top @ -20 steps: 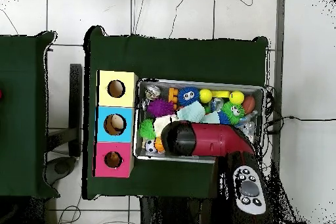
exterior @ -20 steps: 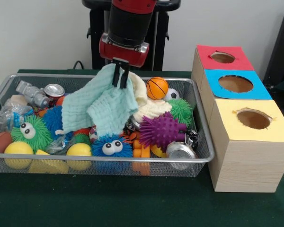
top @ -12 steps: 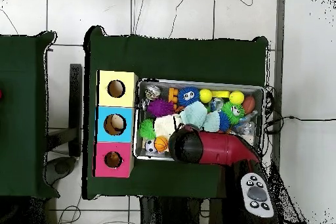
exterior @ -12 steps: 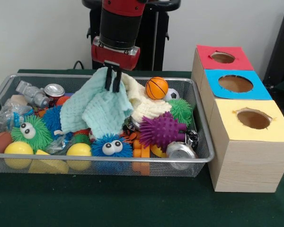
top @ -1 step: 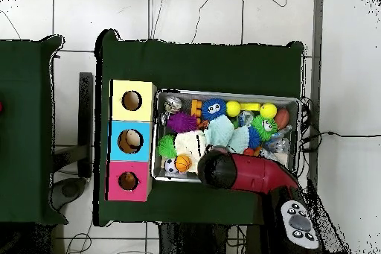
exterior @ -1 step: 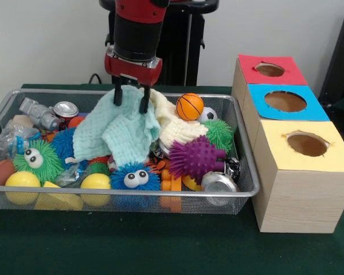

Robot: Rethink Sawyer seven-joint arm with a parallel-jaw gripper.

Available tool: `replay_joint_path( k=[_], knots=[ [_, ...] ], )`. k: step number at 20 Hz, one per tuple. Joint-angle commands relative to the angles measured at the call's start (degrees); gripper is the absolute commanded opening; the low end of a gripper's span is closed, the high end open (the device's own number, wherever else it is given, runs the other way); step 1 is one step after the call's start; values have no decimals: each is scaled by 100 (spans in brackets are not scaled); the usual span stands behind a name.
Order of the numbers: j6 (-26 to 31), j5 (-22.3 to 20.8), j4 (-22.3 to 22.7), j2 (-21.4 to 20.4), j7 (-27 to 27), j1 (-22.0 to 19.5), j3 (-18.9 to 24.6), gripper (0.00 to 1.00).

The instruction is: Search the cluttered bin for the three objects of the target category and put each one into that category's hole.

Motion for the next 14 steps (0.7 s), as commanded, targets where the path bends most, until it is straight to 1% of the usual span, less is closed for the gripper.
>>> replay_joint_path(
  k=[1, 2, 4, 6, 7, 10, 13, 14],
  knots=[
    [543, 47, -110, 35, 251, -276, 139, 100],
    [800, -54, -220, -40, 29, -326, 84, 100],
    [977, -304, -239, -169, -492, -601, 124, 100],
    [872, -494, -134, -265, -909, -1013, 309, 100],
    [826, -524, -67, -299, -1050, -1235, 457, 100],
    [816, -562, -26, -279, -1298, -1764, 874, 100],
    [718, -788, -33, -209, -1424, -2086, 1114, 100],
    [647, -868, 30, -222, -1481, -2223, 1241, 100]
  ],
)
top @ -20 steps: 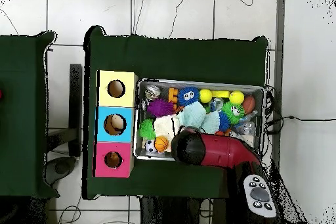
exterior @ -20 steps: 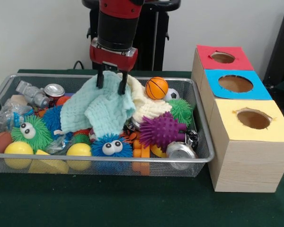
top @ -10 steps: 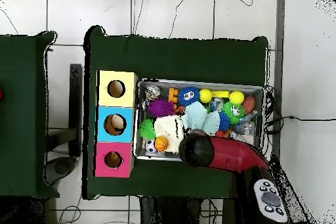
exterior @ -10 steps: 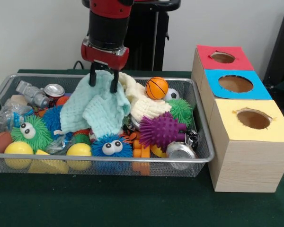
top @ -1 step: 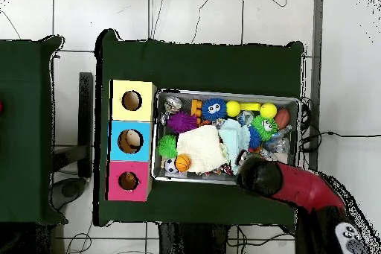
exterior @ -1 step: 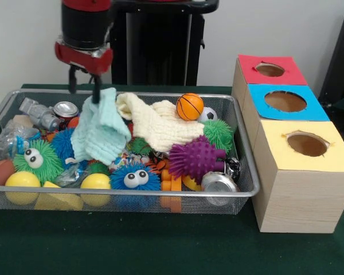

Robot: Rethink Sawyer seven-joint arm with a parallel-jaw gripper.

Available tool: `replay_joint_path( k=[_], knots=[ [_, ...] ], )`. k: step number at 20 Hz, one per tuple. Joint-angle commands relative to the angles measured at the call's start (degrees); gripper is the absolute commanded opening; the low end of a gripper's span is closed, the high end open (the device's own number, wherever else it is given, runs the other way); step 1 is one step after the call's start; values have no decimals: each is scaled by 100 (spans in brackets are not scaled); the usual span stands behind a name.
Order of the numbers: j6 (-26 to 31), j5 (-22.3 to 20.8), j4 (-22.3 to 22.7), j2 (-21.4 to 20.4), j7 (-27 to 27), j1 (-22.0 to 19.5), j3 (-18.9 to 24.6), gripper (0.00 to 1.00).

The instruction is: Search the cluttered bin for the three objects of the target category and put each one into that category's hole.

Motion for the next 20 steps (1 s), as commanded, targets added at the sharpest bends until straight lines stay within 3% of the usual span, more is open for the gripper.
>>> replay_joint_path(
  k=[1, 9, 16, 20],
  knots=[
    [317, -682, 90, 6, -1537, -988, 1105, 100],
    [-52, -1353, 194, 458, -1270, -1537, 1581, 100],
    [-664, -2000, 53, 966, -498, -1333, 1208, 100],
    [-641, -2237, 8, 1208, -551, -1457, 1241, 100]
  ],
)
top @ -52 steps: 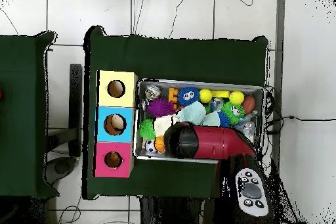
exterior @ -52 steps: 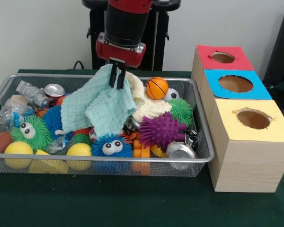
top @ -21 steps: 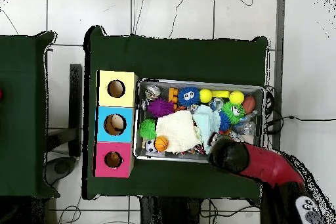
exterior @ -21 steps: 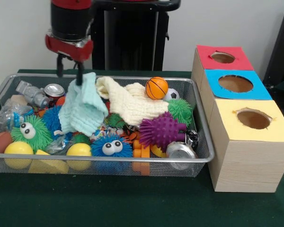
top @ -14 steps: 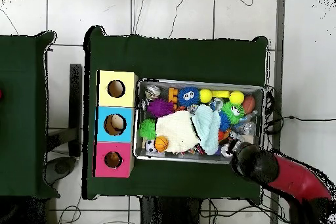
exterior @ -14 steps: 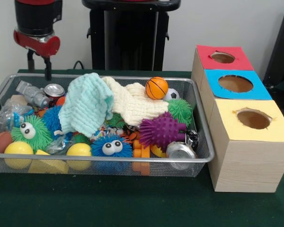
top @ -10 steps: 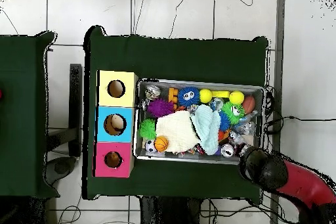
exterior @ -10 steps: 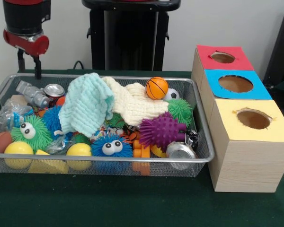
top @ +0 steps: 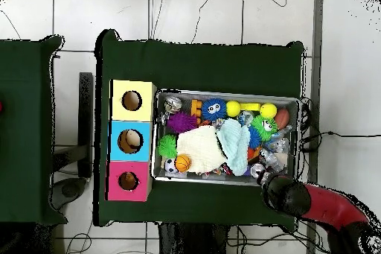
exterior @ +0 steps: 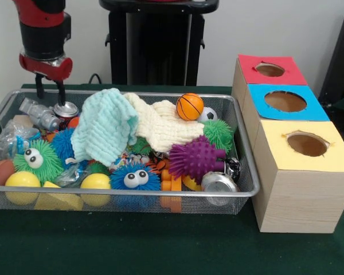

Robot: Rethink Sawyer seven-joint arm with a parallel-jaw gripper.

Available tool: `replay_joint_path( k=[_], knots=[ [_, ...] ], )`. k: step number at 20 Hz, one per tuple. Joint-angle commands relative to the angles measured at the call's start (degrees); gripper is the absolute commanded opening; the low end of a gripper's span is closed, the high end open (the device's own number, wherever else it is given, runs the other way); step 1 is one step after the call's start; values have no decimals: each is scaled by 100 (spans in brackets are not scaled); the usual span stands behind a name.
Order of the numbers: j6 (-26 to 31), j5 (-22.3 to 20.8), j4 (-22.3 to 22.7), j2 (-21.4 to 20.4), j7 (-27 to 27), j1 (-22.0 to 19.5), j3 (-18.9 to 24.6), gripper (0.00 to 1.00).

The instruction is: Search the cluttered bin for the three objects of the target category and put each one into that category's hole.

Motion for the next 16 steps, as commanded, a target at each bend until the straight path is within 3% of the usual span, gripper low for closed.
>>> replay_joint_path(
  k=[1, 4, 8, 12, 16],
  knots=[
    [-424, -680, -21, 689, -536, -14, 573, 100],
    [-718, -947, -98, 854, -510, -17, 570, 100],
    [-1525, -1441, -296, 1172, -477, -128, 627, 100],
    [-1707, -1751, -397, 1289, -449, -89, 626, 100],
    [-2139, -2153, -303, 1408, -544, -460, 1215, 100]
  ],
)
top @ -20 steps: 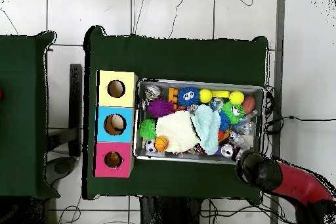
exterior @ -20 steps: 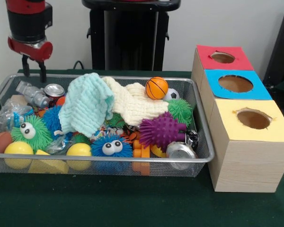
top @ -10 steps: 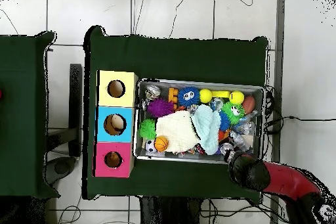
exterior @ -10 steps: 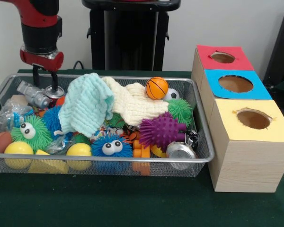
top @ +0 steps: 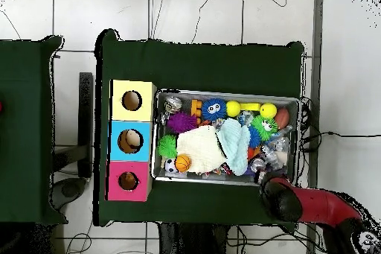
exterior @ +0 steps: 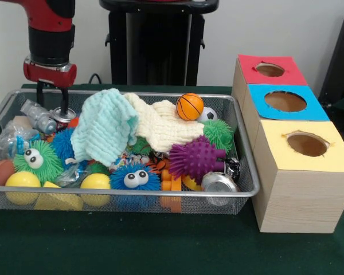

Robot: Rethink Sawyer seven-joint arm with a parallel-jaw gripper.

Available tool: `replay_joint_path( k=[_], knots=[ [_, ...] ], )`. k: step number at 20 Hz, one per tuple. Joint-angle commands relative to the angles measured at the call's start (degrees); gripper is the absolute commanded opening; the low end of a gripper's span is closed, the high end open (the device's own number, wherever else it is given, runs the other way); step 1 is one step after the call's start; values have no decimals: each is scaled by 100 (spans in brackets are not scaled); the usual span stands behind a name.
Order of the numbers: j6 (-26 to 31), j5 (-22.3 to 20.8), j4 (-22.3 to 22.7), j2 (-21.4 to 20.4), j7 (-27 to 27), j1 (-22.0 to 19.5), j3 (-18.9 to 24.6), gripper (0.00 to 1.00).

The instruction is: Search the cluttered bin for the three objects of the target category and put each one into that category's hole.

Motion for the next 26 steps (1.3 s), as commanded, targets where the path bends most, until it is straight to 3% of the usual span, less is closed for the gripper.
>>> replay_joint_path(
  k=[1, 4, 7, 12, 17, 26],
  knots=[
    [-1149, -1211, -307, 1334, -536, -539, 1288, 100],
    [-1164, -1425, -172, 1320, -459, -851, 1996, 100],
    [-1512, -1536, -147, 1190, -98, -735, 2214, 100],
    [-1302, -1625, -164, 1367, -19, -875, 2834, 100],
    [-1379, -1471, -194, 1384, 208, -701, 2950, 100],
    [-1086, -446, -129, 1083, 740, 24, 2702, 100]
  ],
)
